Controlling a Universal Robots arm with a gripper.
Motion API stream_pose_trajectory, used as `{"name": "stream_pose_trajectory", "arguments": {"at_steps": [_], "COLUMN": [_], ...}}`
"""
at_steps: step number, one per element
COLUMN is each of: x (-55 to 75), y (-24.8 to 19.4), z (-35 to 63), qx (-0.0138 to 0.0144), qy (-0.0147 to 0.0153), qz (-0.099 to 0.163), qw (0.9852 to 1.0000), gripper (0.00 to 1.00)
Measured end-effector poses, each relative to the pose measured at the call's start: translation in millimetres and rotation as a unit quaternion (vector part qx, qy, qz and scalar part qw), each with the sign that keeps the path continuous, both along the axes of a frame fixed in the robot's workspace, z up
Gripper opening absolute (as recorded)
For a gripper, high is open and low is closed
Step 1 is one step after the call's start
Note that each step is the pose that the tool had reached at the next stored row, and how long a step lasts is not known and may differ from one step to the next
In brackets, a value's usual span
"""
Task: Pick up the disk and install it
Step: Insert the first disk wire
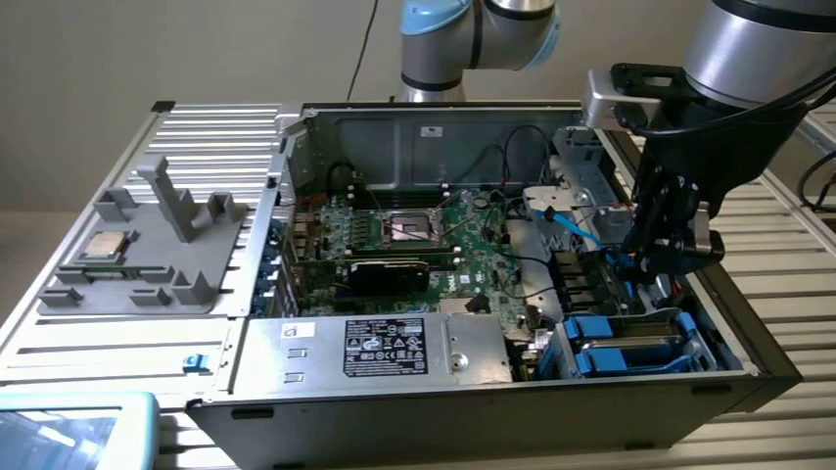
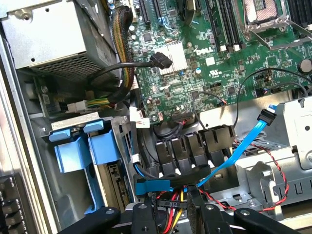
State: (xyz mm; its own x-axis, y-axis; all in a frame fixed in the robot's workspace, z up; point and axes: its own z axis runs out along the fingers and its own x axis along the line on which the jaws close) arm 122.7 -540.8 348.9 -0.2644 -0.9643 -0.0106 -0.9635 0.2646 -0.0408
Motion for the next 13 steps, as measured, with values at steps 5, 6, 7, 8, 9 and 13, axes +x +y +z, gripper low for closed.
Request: {"name": "stream_pose_trajectory", "arguments": {"at_steps": [5, 6, 7, 8, 9, 13], "x": [-0.2, -0.6, -0.9, -1.4, -2.0, -4.8], "y": [1.0, 2.4, 3.8, 5.1, 6.4, 11.2], "z": [0.0, 0.1, 0.3, 0.6, 1.0, 2.5], "qx": [-0.0005, -0.0029, -0.0069, -0.0111, -0.0155, -0.0328], "qy": [0.0, -0.0001, -0.0003, -0.0008, -0.0013, -0.0047], "qz": [0.0, 0.0, 0.0, 0.0, 0.0, 0.0], "qw": [1.0, 1.0, 1.0, 0.9999, 0.9999, 0.9995], "gripper": [0.36, 0.36, 0.36, 0.36, 0.36, 0.36]}}
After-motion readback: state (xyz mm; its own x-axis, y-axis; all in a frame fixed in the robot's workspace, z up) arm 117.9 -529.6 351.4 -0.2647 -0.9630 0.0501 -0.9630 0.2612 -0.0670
